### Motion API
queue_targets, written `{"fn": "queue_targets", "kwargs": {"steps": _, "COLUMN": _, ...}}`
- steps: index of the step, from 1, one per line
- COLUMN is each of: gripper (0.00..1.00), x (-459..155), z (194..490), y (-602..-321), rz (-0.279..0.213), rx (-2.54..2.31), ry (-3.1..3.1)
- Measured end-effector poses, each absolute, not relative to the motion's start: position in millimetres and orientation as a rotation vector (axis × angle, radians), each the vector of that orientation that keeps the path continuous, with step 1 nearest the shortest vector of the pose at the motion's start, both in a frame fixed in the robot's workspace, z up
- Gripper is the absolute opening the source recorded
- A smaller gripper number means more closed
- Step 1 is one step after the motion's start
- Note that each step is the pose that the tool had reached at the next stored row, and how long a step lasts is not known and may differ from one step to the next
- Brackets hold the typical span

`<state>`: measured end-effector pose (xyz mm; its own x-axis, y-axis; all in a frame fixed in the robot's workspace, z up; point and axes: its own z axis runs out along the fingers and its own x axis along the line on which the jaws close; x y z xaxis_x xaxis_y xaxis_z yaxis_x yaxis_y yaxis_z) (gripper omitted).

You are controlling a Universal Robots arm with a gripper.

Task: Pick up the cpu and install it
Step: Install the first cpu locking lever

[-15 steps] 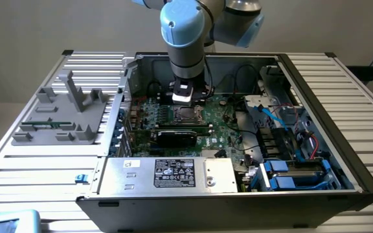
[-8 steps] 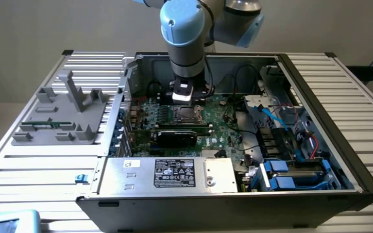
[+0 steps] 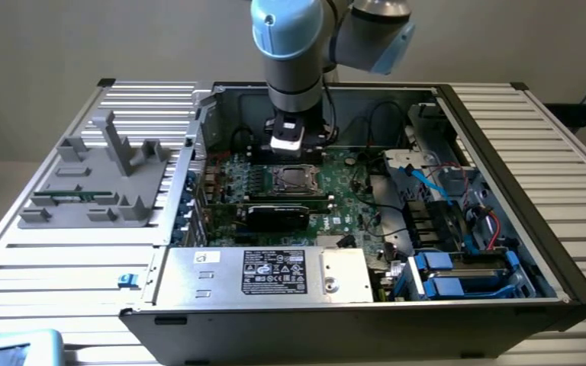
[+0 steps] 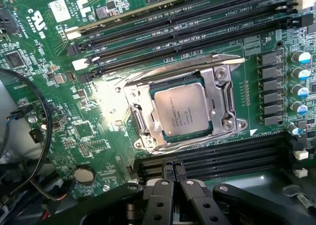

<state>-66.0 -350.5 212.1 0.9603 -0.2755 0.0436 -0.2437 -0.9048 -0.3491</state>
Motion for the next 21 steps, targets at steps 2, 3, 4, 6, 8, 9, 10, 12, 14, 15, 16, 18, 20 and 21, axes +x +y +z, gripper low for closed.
{"fn": "queue_targets", "kwargs": {"steps": 2, "gripper": 0.12, "x": -66, "z": 216, "y": -350, "rz": -0.127, "rx": -2.770, "ry": 0.379}}
{"fn": "queue_targets", "kwargs": {"steps": 3, "gripper": 0.12, "x": -66, "z": 218, "y": -350, "rz": -0.126, "rx": -2.775, "ry": 0.379}}
{"fn": "queue_targets", "kwargs": {"steps": 4, "gripper": 0.12, "x": -66, "z": 219, "y": -350, "rz": -0.125, "rx": -2.783, "ry": 0.380}}
{"fn": "queue_targets", "kwargs": {"steps": 6, "gripper": 0.12, "x": -66, "z": 219, "y": -350, "rz": -0.123, "rx": -2.805, "ry": 0.381}}
{"fn": "queue_targets", "kwargs": {"steps": 8, "gripper": 0.12, "x": -66, "z": 219, "y": -350, "rz": -0.119, "rx": -2.835, "ry": 0.381}}
{"fn": "queue_targets", "kwargs": {"steps": 9, "gripper": 0.12, "x": -66, "z": 219, "y": -350, "rz": -0.117, "rx": -2.851, "ry": 0.381}}
{"fn": "queue_targets", "kwargs": {"steps": 10, "gripper": 0.12, "x": -66, "z": 219, "y": -350, "rz": -0.114, "rx": -2.867, "ry": 0.381}}
{"fn": "queue_targets", "kwargs": {"steps": 12, "gripper": 0.12, "x": -66, "z": 220, "y": -350, "rz": -0.106, "rx": -2.891, "ry": 0.381}}
{"fn": "queue_targets", "kwargs": {"steps": 14, "gripper": 0.12, "x": -66, "z": 220, "y": -350, "rz": -0.096, "rx": -2.908, "ry": 0.381}}
{"fn": "queue_targets", "kwargs": {"steps": 15, "gripper": 0.12, "x": -66, "z": 221, "y": -350, "rz": -0.091, "rx": -2.915, "ry": 0.382}}
{"fn": "queue_targets", "kwargs": {"steps": 16, "gripper": 0.12, "x": -66, "z": 222, "y": -350, "rz": -0.086, "rx": -2.921, "ry": 0.383}}
{"fn": "queue_targets", "kwargs": {"steps": 18, "gripper": 0.12, "x": -66, "z": 225, "y": -350, "rz": -0.078, "rx": -2.927, "ry": 0.385}}
{"fn": "queue_targets", "kwargs": {"steps": 20, "gripper": 0.12, "x": -66, "z": 229, "y": -350, "rz": -0.072, "rx": -2.932, "ry": 0.385}}
{"fn": "queue_targets", "kwargs": {"steps": 21, "gripper": 0.12, "x": -66, "z": 231, "y": -350, "rz": -0.069, "rx": -2.935, "ry": 0.386}}
